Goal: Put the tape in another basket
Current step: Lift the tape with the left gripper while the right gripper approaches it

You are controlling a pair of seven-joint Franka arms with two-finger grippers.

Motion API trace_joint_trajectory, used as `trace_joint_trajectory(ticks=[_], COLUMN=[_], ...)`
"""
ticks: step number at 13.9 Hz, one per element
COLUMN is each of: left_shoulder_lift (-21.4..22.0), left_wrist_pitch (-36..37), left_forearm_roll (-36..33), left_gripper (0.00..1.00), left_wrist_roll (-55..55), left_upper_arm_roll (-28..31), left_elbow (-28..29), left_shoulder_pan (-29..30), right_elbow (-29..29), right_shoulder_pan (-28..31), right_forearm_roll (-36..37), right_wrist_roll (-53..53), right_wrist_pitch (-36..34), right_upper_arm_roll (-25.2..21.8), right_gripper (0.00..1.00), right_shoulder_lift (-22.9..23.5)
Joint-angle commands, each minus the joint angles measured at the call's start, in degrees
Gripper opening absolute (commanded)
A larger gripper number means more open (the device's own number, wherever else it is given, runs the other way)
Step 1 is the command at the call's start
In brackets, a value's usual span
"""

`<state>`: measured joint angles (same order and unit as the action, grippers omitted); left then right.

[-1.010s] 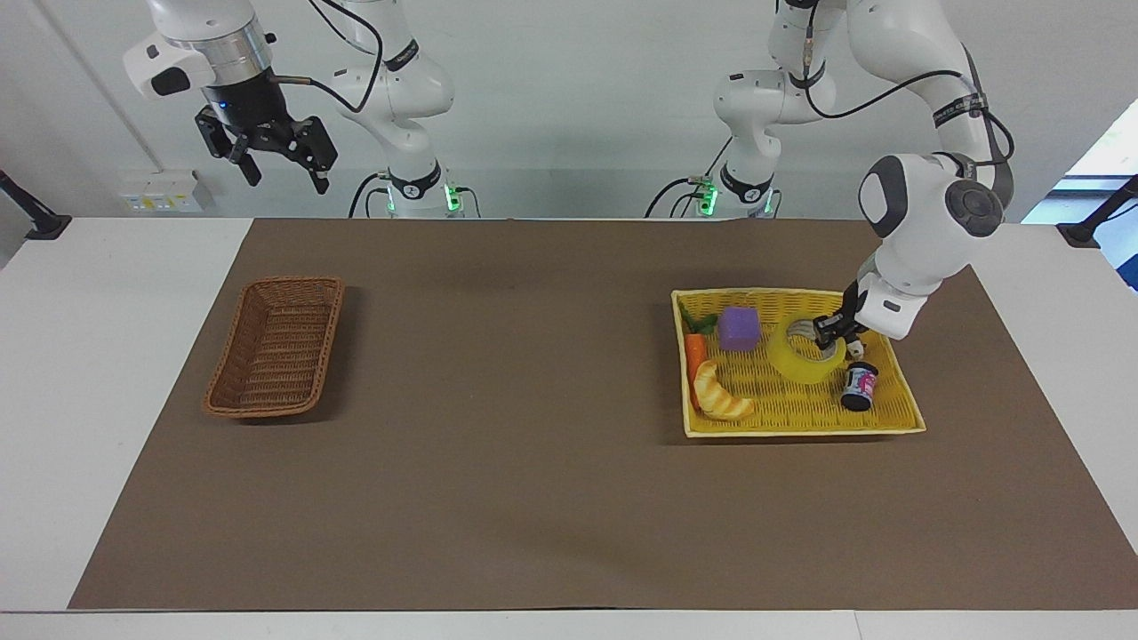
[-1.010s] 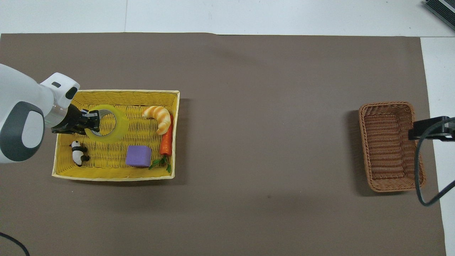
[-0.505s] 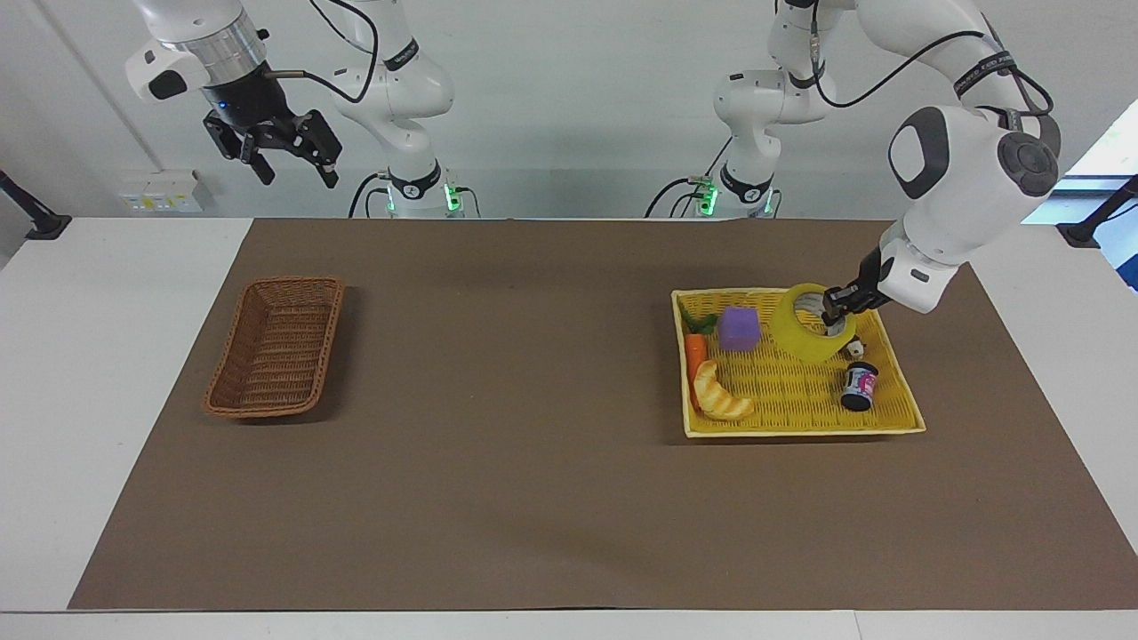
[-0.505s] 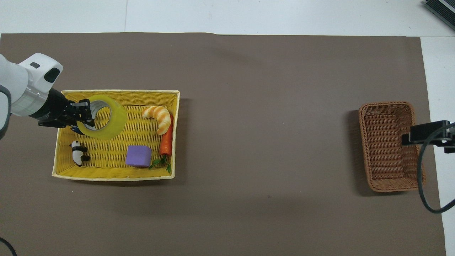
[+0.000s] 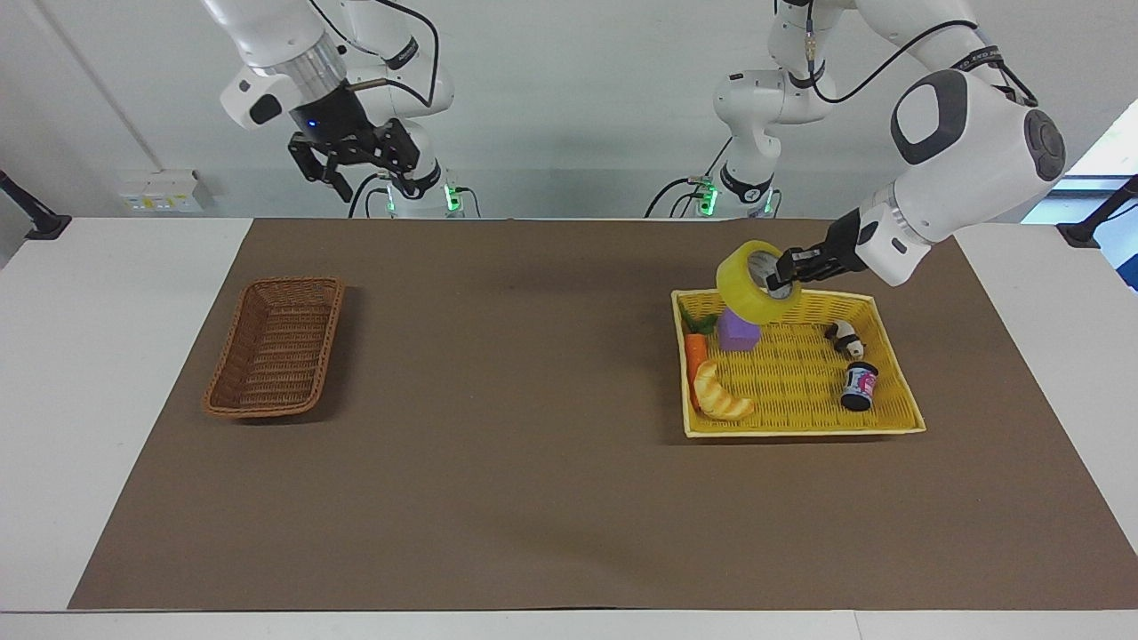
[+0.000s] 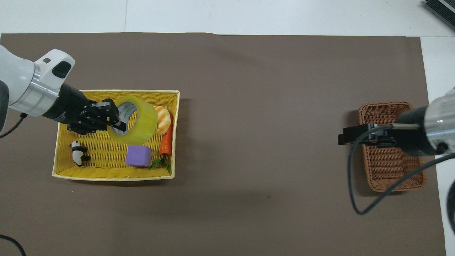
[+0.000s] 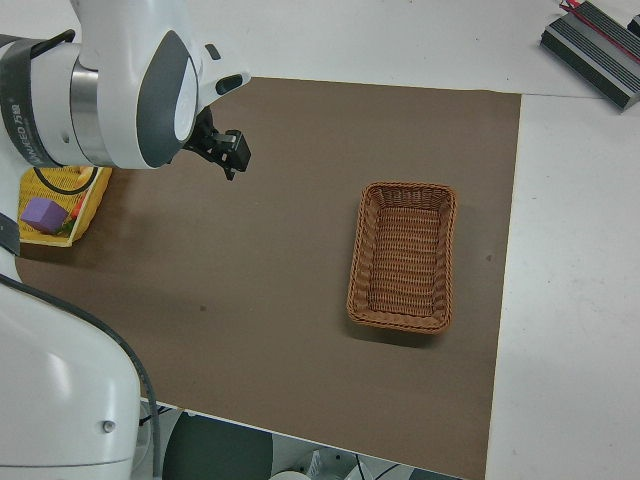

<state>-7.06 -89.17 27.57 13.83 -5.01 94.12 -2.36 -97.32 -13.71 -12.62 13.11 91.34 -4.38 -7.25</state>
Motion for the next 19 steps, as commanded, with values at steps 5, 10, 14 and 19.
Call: trace_joint_trajectory(ticks=[5, 10, 14, 19], left_shoulder_lift=[2.31, 2.76, 3.02, 3.02], left_wrist_pitch=[-5.12, -14.79, -15.33, -15.42], left_forearm_roll=[12.32, 14.71, 14.88, 17.95], left_gripper=[0.0, 0.0, 0.0, 0.0], left_wrist_roll=[-0.73, -0.21, -0.03, -0.03], left_upper_arm_roll=[-4.75, -4.75, -4.75, -5.01], left_elbow=[2.56, 5.9, 5.99, 5.81], left_shoulder_pan=[-4.57, -13.71, -15.74, -16.01], right_elbow=[-2.35, -3.23, -4.28, -5.07], right_shoulder_pan=[-8.86, -12.92, -12.4, -11.17], right_forearm_roll=[-12.24, -19.01, -21.22, -21.22], right_wrist_roll=[10.59, 19.85, 19.15, 16.86], right_wrist_pitch=[8.57, 12.72, 12.72, 12.11], right_upper_arm_roll=[-0.11, -0.11, -0.11, -0.19], right_gripper=[1.0, 1.0, 1.0, 1.0], right_shoulder_lift=[3.99, 4.79, 4.35, 4.0])
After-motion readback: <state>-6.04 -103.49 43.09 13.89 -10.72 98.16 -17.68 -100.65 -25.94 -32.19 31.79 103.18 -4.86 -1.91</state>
